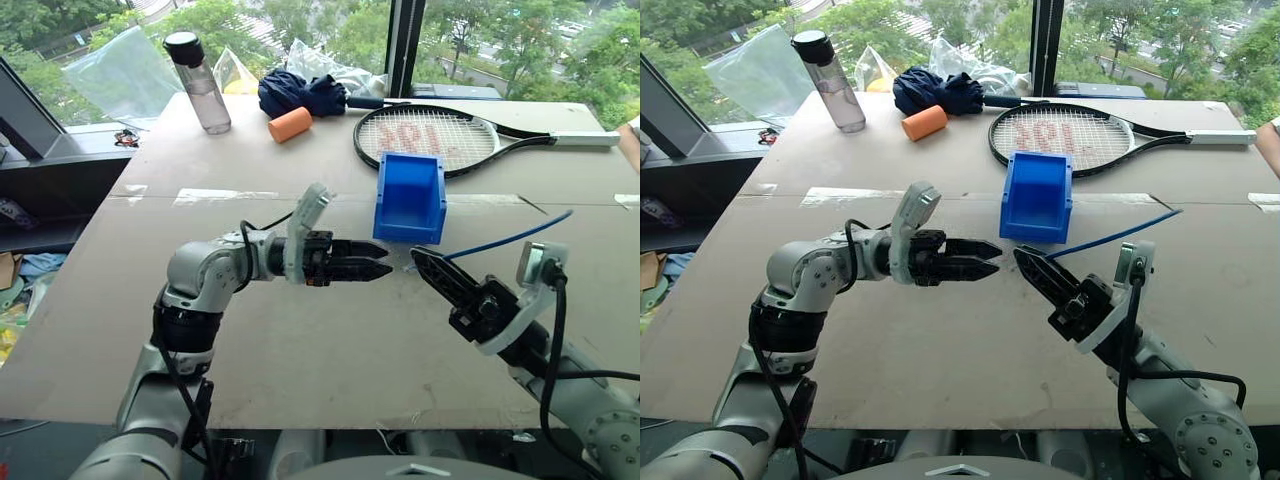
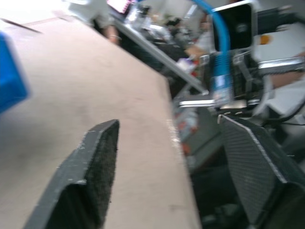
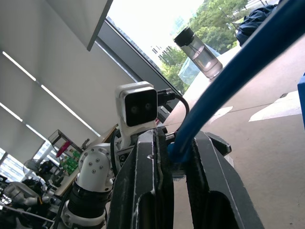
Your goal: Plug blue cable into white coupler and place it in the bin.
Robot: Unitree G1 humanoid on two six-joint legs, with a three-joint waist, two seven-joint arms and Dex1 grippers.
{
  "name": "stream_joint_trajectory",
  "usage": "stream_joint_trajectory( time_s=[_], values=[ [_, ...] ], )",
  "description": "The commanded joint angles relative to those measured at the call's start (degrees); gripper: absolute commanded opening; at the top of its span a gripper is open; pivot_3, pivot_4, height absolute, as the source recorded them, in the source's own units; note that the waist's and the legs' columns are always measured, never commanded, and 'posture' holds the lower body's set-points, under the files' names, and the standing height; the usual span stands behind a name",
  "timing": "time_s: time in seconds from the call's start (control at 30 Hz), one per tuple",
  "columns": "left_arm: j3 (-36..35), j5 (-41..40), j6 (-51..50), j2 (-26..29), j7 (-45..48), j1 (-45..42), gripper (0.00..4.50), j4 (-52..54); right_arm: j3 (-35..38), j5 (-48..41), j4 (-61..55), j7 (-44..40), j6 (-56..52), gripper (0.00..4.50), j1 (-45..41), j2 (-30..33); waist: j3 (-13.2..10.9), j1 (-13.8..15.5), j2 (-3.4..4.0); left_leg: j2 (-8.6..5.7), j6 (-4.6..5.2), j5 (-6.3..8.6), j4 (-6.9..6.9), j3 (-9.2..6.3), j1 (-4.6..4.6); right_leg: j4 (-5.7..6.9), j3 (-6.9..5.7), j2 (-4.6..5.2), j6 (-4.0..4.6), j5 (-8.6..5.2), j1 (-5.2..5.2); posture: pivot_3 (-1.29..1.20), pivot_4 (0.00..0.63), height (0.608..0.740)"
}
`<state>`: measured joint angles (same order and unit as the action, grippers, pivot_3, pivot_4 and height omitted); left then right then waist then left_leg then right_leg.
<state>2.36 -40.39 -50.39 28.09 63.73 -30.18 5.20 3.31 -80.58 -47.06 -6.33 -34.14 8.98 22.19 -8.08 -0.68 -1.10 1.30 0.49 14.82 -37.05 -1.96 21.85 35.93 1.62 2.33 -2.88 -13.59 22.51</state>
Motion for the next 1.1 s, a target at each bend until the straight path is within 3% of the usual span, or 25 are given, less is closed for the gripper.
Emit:
stream_joint_trajectory(
  time_s=[0.03,0.2,0.87,0.9,0.93,1.1],
  values=[
    [-4.8,6.7,11.8,1.9,-5.4,1.2,4.44,0.4,1.4,-1.1,-2.0,-1.0,2.0,0.00,0.7,0.8,0.0,0.2,-0.01,0.00,0.00,0.00,0.00,-0.01,0.01,-0.01,0.00,0.00,0.01,0.00,0.00,0.00,0.150,0.740],
    [-3.7,16.3,24.5,5.0,-7.4,2.7,4.44,-6.4,0.8,-0.6,-0.4,-1.8,2.7,0.00,0.4,1.1,0.0,0.3,-0.02,-0.02,0.00,0.00,-0.01,0.05,-0.01,-0.02,0.01,0.02,0.02,0.00,-0.02,0.00,0.150,0.740],
    [0.6,26.5,41.8,3.1,-4.1,2.8,4.44,-26.3,0.2,6.4,0.6,-2.5,4.2,0.00,2.9,0.5,0.0,0.1,-0.05,-0.02,0.00,0.00,-0.02,0.04,0.03,-0.02,-0.02,0.03,-0.08,0.06,-0.01,0.00,0.150,0.740],
    [0.7,26.9,42.4,2.9,-4.1,2.4,3.93,-27.3,0.2,6.5,0.5,-2.5,4.3,0.00,3.0,0.5,0.0,0.2,-0.05,-0.02,0.00,0.00,-0.02,0.04,0.03,-0.02,-0.02,0.03,-0.09,0.06,-0.01,0.00,0.150,0.740],
    [1.0,27.2,43.0,2.6,-3.8,2.0,3.84,-28.2,0.2,6.7,0.4,-2.5,4.4,0.00,3.2,0.6,0.0,0.2,-0.05,-0.02,0.00,0.00,-0.02,0.04,0.04,-0.02,-0.03,0.03,-0.09,0.06,0.00,0.00,0.150,0.740],
    [1.9,28.0,45.4,1.5,-1.4,0.5,1.38,-31.0,0.8,8.5,0.3,-3.1,4.9,0.00,3.5,1.0,0.0,0.1,-0.06,-0.02,0.00,0.00,-0.02,0.05,0.04,-0.02,-0.02,0.03,-0.19,0.12,-0.01,0.00,0.150,0.740]
  ],
)
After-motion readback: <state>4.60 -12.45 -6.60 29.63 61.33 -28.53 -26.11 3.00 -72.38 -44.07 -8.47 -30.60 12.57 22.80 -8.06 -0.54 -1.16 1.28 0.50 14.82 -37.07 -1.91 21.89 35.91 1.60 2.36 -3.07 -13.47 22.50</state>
